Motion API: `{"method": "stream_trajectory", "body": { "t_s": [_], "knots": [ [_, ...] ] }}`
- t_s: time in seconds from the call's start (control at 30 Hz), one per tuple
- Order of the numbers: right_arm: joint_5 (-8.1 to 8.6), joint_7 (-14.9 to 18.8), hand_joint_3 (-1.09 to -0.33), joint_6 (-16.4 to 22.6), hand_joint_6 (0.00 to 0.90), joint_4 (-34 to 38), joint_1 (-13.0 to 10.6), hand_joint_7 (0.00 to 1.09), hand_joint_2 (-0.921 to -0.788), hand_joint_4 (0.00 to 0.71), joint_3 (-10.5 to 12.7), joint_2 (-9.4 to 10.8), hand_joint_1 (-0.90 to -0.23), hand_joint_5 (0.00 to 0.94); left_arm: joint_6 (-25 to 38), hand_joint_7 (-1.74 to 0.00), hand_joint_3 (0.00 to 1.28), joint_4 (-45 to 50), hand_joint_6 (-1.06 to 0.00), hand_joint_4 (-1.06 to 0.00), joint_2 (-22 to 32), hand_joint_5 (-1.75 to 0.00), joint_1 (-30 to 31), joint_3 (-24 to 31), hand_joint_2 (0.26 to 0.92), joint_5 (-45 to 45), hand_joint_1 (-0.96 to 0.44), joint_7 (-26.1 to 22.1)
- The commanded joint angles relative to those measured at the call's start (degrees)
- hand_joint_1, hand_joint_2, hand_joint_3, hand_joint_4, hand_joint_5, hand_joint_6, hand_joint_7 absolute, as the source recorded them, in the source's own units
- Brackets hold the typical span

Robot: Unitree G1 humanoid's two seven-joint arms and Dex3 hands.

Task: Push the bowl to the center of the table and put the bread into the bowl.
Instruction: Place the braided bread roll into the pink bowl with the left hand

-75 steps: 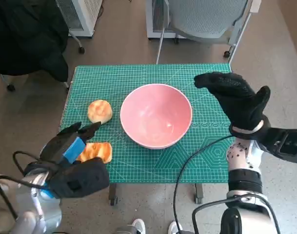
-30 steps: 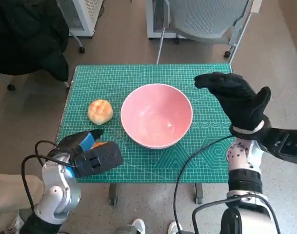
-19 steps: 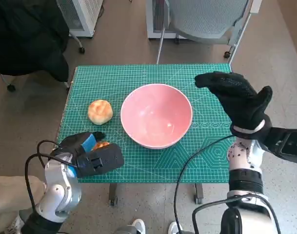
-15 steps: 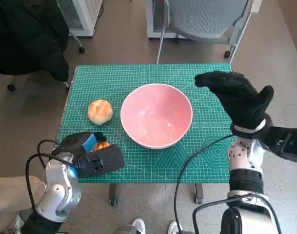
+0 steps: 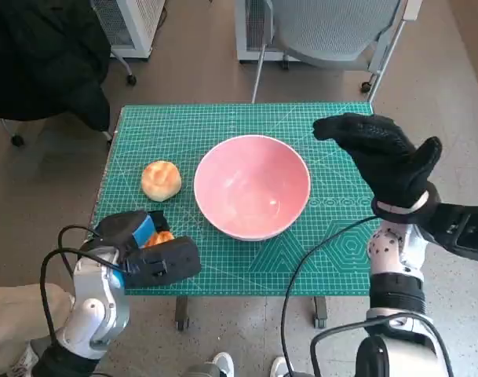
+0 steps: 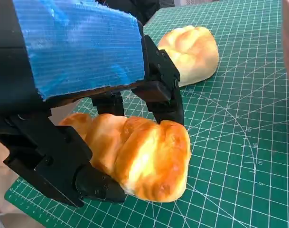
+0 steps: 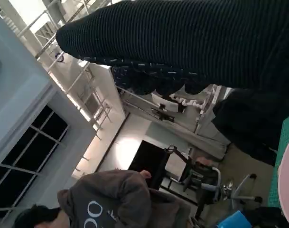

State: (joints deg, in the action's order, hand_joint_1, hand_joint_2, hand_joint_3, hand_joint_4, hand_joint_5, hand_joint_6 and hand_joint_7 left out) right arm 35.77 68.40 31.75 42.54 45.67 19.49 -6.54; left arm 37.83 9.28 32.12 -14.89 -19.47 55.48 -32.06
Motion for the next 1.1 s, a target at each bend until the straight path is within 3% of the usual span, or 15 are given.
{"method": "stream_trajectory", "body": {
  "t_s": [0.03,0.1,0.17,0.27,0.63,0.9,1.1],
  "knots": [
    [-0.33,-0.1,-0.639,-0.6,0.265,0.4,-1.4,0.00,-0.921,0.200,-0.2,-0.1,-0.667,0.000,0.0,-1.29,0.42,3.4,-0.56,-0.54,0.6,-1.37,1.3,1.3,0.777,0.6,0.00,-0.3],
    [-0.29,-0.1,-0.638,-0.7,0.265,0.4,-1.4,0.00,-0.921,0.200,-0.2,-0.1,-0.667,0.000,0.0,-1.30,0.42,4.7,-0.55,-0.54,0.7,-1.36,1.6,1.7,0.778,0.7,0.00,-0.6],
    [-0.21,-0.1,-0.635,-0.8,0.265,0.5,-1.4,0.00,-0.921,0.201,-0.1,-0.1,-0.668,0.001,0.2,-1.12,0.43,7.2,-0.61,-0.57,1.0,-1.44,2.1,2.4,0.762,0.7,0.01,-1.4],
    [-0.13,0.0,-0.628,-0.8,0.266,0.7,-1.3,0.00,-0.921,0.201,0.0,-0.1,-0.669,0.001,0.8,-1.03,0.44,11.9,-0.66,-0.61,1.3,-1.44,2.4,3.9,0.735,1.0,0.01,-3.3],
    [-0.14,0.1,-0.627,-0.5,0.265,1.2,-1.1,0.00,-0.921,0.201,0.1,0.0,-0.635,0.000,-0.4,-0.99,0.48,26.6,-0.72,-0.75,2.2,-1.30,-0.9,9.6,0.659,1.2,0.00,-9.7],
    [-0.13,0.7,-0.633,0.3,0.265,1.9,-0.5,0.00,-0.921,0.201,0.2,0.0,-0.622,0.000,-5.4,-0.94,0.50,28.5,-0.76,-0.79,2.0,-1.27,-10.4,12.8,0.636,-1.9,0.01,-9.1],
    [-0.16,1.1,-0.634,0.9,0.262,2.5,-0.2,0.00,-0.921,0.199,0.2,0.1,-0.623,0.000,-7.1,-0.95,0.40,25.8,-0.74,-0.82,-0.1,-1.20,-18.1,11.6,0.687,-1.9,0.00,-8.4]
  ]
}}
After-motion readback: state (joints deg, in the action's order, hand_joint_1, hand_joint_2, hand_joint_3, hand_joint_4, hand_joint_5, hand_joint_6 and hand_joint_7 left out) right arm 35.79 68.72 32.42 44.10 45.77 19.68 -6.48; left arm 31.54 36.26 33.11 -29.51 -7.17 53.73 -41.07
